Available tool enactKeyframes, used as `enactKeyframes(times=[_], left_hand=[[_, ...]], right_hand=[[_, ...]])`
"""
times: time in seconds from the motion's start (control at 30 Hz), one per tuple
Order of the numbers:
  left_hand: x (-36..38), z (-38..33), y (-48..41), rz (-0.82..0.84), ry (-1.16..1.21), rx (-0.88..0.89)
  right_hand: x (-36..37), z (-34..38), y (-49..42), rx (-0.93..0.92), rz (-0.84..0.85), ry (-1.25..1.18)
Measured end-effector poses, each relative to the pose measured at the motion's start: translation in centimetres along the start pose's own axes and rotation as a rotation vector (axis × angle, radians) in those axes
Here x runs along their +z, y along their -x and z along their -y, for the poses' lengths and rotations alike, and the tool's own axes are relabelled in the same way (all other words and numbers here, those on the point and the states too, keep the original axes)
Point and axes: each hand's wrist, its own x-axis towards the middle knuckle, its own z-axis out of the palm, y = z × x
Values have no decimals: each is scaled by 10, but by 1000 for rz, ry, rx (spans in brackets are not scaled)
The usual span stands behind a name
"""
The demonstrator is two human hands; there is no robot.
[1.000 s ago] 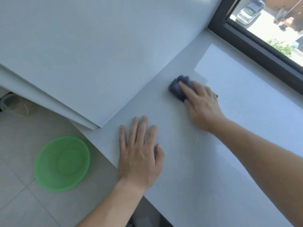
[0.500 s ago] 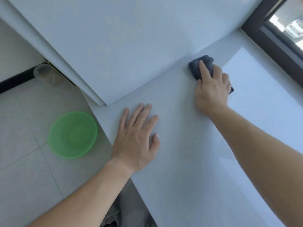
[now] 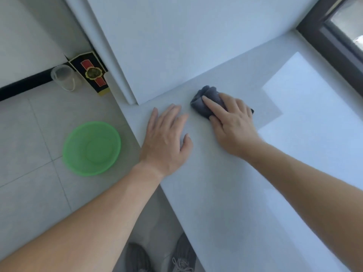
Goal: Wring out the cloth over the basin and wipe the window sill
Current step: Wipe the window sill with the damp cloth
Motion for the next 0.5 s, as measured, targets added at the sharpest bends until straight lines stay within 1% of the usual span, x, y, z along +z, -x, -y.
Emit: enactKeyframes(times=[0.03,0.07,0.1,0.13,0.17,0.2,0.23,0.27,0.33,0.37,0.4,0.43,0.47,0.5], left_hand=[[-1,1,1,-27,11,-17],[-1,1,1,-46,21,-29],[0,0,1,-54,30,-36],[1,-1,2,-54,36,-41],[1,-2,2,-49,34,-50],[1,-4,4,-39,24,-64],[0,-6,7,-22,2,-85],[0,-9,12,-7,-26,-113],[0,-13,28,1,-53,-181],[0,-15,37,-1,-37,-219],[1,-17,46,-2,-9,-251],[3,-17,53,-6,20,-273],[4,-18,57,-14,45,-285],[6,-18,58,-26,65,-294]], right_hand=[[-7,-9,5,-43,41,19],[-13,-22,6,-8,36,43],[-18,-36,7,87,-2,56],[-23,-47,9,232,-53,41],[-24,-50,13,378,-101,7],[-22,-42,20,467,-127,-16],[-16,-27,30,476,-129,-23],[-9,-12,43,397,-130,-21],[0,6,67,99,-64,-8],[0,4,74,-22,-12,2],[-5,-6,73,-100,19,24],[-10,-18,69,-98,19,51],[-14,-29,62,-11,-8,60],[-17,-37,55,138,-55,43]])
